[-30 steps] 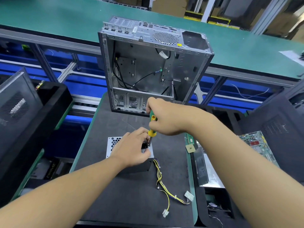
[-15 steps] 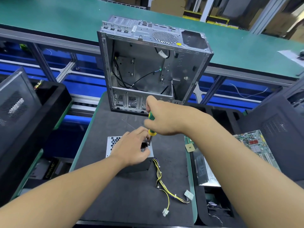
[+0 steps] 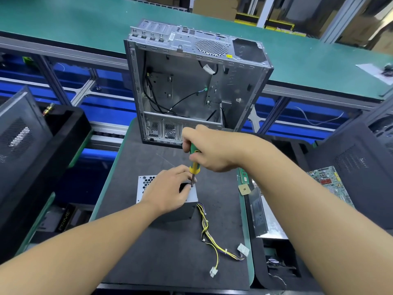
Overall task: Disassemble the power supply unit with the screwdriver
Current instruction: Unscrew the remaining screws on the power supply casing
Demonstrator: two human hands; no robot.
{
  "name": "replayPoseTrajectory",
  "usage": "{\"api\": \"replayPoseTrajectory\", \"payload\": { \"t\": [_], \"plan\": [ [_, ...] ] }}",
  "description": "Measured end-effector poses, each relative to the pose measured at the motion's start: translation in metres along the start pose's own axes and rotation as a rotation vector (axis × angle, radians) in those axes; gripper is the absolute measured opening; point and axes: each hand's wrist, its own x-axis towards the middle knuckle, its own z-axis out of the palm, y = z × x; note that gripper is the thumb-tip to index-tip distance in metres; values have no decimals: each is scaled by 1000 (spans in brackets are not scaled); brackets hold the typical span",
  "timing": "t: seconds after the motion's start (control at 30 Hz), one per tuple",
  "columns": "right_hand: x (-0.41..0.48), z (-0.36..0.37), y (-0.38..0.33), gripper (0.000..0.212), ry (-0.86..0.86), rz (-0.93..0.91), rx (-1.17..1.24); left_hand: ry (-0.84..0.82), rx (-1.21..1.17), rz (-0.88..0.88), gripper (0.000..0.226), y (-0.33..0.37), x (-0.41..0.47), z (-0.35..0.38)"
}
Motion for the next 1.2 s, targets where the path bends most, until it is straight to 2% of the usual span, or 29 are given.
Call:
{"api": "replayPoseTrajectory", "payload": {
  "t": [0.13,0.23,0.33,0.4,0.47,0.53,0.6,0.67,0.77,0.87,0.97,1.07,1.2],
  "plan": [
    [-1,0,-5,24,-24,0,-62,19,8,14,22,0,0,1],
    [-1,5,-9,27,-31,-12,-50,-1,10,12,23,1,0,-1],
    [-1,1,-9,30,-26,-3,4,-13,-58,-74,30,3,0,-4],
    [-1,-2,-6,30,-21,1,29,-34,-233,-248,43,7,2,-10],
    [0,-2,-5,27,-5,-3,56,-53,-555,-388,51,9,9,-20],
    [2,-1,-6,24,15,-15,65,-137,-855,-405,52,9,17,-36],
    [5,-1,-8,21,29,-24,52,-272,-988,-353,38,11,21,-52],
    [7,-1,-10,20,33,-16,14,-329,-1073,-332,27,15,24,-61],
    [7,-3,-12,19,56,10,0,-254,-1044,-339,25,22,29,-64],
    [6,-2,-10,40,93,68,15,-175,-926,-296,21,33,33,-64],
    [4,-1,-5,57,167,259,-22,-176,-804,-281,15,46,32,-58],
    [3,3,-1,58,139,405,-124,-108,-786,-360,13,54,29,-47],
    [7,9,-3,55,263,430,-48,61,-770,-332,24,50,32,-41]
  ]
}}
